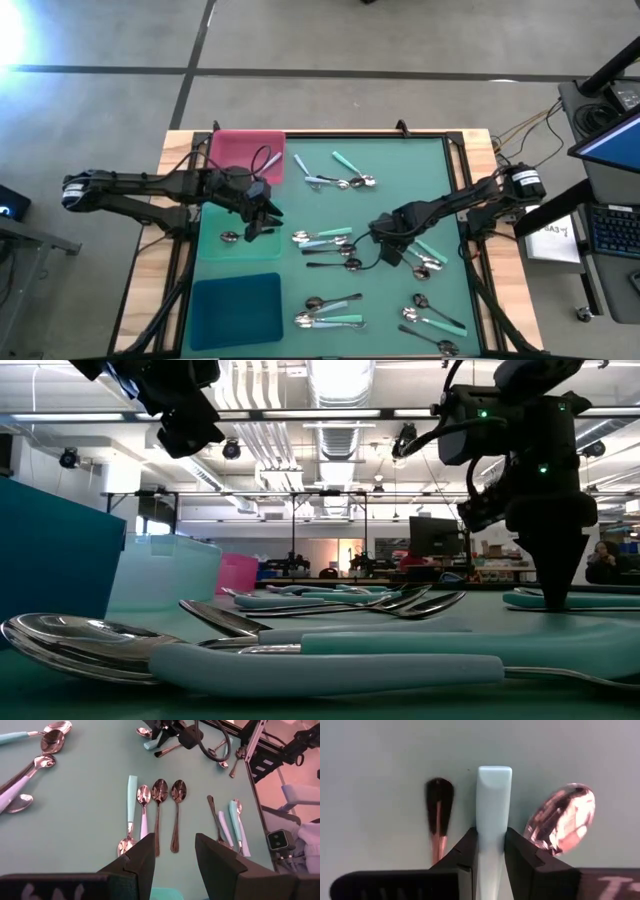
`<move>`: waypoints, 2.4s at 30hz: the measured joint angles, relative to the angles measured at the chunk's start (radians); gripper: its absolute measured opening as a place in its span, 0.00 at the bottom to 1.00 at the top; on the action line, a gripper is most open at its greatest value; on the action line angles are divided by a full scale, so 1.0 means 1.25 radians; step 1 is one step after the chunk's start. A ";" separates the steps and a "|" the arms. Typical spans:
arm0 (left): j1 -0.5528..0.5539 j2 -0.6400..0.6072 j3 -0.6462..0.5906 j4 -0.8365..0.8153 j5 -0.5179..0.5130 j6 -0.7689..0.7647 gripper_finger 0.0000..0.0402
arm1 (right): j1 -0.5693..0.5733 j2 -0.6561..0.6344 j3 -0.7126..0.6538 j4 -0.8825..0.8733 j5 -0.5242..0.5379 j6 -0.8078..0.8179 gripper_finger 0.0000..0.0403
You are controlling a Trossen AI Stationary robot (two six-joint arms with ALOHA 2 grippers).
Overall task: Sort silverware by color (type)
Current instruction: Put the light blue spoon into the blue bin
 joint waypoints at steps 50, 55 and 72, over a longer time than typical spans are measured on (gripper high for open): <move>-0.021 0.256 -0.210 0.994 0.017 0.161 0.19 | -0.012 0.041 0.281 0.874 0.199 -0.673 0.14; -0.021 0.266 -0.195 0.977 0.029 0.179 0.08 | -0.013 0.039 0.281 0.865 0.206 -0.629 0.14; -0.022 0.037 -0.200 0.641 0.030 0.137 0.08 | -0.013 0.013 0.327 0.638 0.272 -0.637 0.50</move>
